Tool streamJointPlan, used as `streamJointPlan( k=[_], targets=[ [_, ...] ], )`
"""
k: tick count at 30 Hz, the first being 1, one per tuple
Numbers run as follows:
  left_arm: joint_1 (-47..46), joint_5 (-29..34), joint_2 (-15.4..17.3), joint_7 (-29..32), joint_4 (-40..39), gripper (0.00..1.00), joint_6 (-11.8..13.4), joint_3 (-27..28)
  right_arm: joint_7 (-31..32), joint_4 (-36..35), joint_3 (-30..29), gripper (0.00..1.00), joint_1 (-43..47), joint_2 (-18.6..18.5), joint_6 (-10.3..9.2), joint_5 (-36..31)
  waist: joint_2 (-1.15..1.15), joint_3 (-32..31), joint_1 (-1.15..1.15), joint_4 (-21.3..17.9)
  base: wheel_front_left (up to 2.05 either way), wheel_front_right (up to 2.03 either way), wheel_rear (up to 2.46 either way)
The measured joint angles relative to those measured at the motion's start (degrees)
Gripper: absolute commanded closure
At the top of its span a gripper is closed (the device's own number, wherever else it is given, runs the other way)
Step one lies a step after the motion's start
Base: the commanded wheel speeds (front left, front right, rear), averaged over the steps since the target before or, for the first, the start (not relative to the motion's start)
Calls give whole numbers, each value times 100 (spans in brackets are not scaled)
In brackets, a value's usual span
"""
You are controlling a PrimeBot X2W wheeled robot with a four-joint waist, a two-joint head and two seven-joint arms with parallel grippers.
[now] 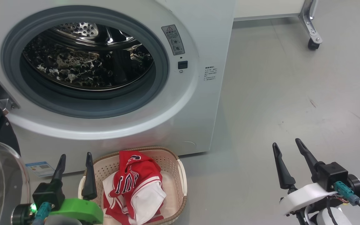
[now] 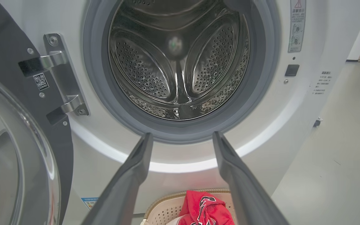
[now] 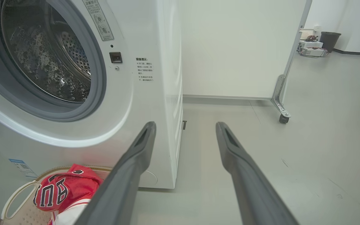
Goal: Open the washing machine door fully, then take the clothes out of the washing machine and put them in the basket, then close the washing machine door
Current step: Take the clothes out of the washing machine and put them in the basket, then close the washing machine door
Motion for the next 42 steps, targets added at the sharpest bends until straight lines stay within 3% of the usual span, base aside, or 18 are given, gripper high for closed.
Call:
streamJointPlan(
  k=[42],
  targets=[
    [711, 298, 0, 337, -1380, 0, 172, -118, 85, -290, -1, 0, 211, -47, -56, -1, 0, 18, 0, 61, 0, 0, 0]
  ],
)
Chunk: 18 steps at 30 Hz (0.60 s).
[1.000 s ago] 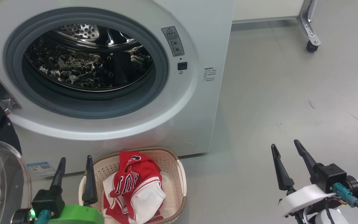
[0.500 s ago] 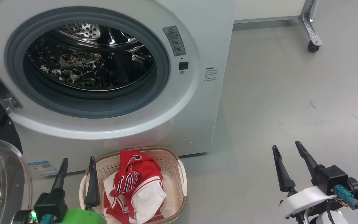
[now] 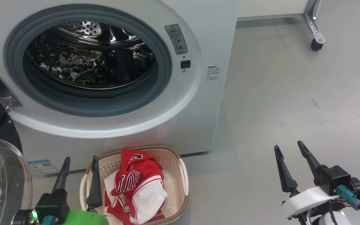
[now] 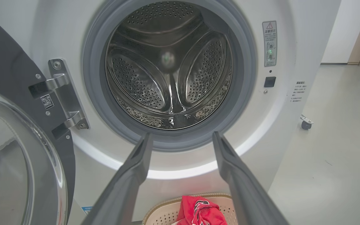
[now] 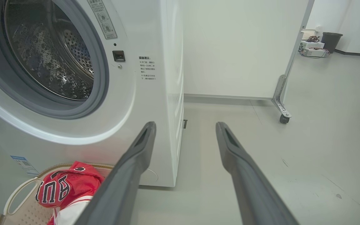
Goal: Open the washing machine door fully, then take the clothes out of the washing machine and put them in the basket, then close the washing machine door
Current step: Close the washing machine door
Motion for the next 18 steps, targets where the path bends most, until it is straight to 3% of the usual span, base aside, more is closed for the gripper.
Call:
streamJointPlan(
  k=[18],
  targets=[
    [78, 59, 1, 94, -256, 0, 9, -29, 51, -71, 2, 0, 0, -4, -10, 0, 0, 26, 0, 26, -42, 42, 0]
  ],
)
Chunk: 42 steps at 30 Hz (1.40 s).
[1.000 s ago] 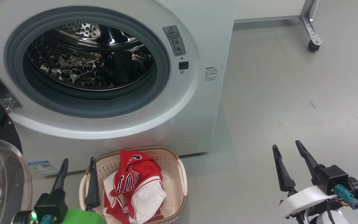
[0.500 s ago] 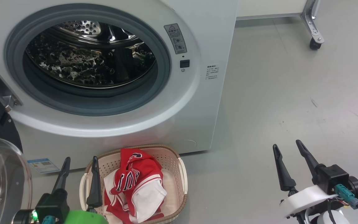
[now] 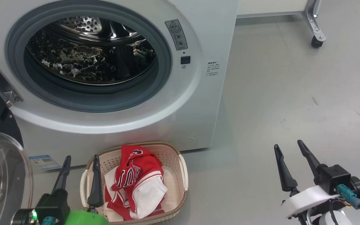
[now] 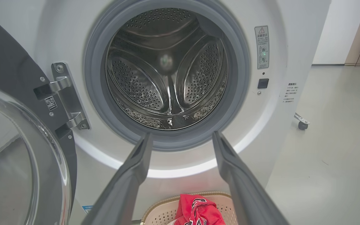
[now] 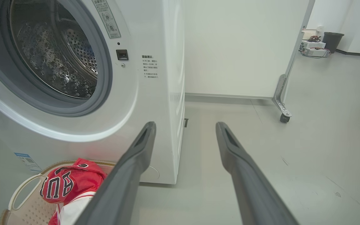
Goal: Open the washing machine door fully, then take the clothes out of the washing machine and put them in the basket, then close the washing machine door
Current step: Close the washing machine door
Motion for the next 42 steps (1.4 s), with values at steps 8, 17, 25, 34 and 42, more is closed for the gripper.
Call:
streamJointPlan(
  k=[8, 17, 25, 34, 42],
  targets=[
    [41, 0, 0, 56, -58, 0, 0, -15, 2, -4, 1, 0, 1, -25, 0, 0, 0, 4, 0, 0, -95, 95, 0],
    [90, 19, 0, 133, -99, 0, 1, -69, 16, -18, 5, 0, 2, -31, 0, 1, 0, 15, 0, 12, -118, 118, 0],
    [97, 51, 0, 172, -178, 0, 1, -77, 19, -49, 5, 0, 2, -55, 0, 1, 0, 58, 0, 32, -93, 93, 0],
    [97, 58, 0, 172, -230, 0, 2, -74, 19, -56, 3, 0, 2, -59, -9, 2, 0, 79, 0, 63, -56, 56, 0],
    [97, 59, 0, 172, -237, 0, 43, -71, 19, -63, -5, 0, 2, -65, -43, 2, 0, 74, 0, 88, -19, 19, 0]
  ],
)
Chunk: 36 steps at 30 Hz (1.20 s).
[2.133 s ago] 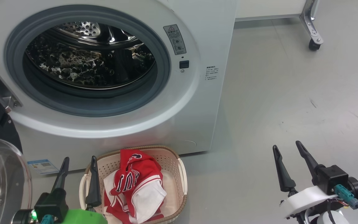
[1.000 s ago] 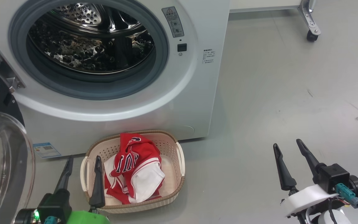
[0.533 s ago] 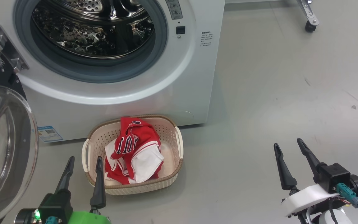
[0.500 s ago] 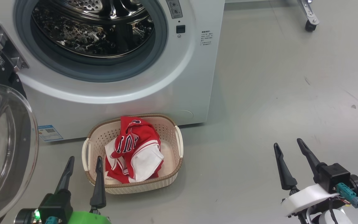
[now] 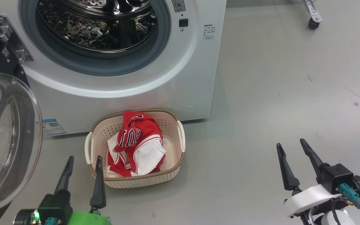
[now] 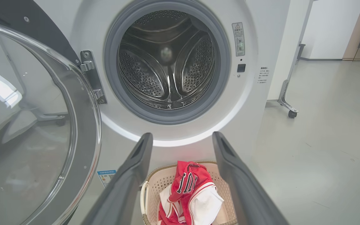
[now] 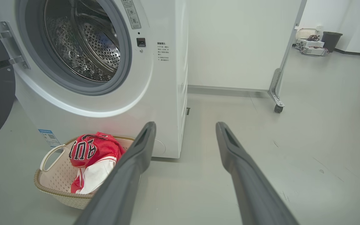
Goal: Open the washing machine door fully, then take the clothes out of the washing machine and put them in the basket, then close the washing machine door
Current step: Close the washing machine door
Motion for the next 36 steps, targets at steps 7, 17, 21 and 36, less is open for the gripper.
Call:
streamJointPlan(
  k=[7, 17, 21, 36],
  targets=[
    [0, 57, 0, 0, -5, 0, 0, -1, 0, 0, -1, 0, 0, -8, -3, 1, 0, -15, 0, 38, 0, 0, 0],
    [0, 59, 0, 1, -5, 0, 1, -38, 1, -24, -30, 0, 3, -22, -57, 1, 0, -29, 0, 122, 0, 0, 0],
    [-1, 88, -1, 2, -4, 0, 1, -57, 1, -42, -46, 0, 5, -42, -78, 1, 0, -22, 0, 203, 0, 0, 0],
    [-9, 90, -1, 10, -5, 0, 1, -142, 9, -162, -119, 0, 116, -138, -101, 9, 0, 22, 0, 728, 0, 0, 0]
  ],
)
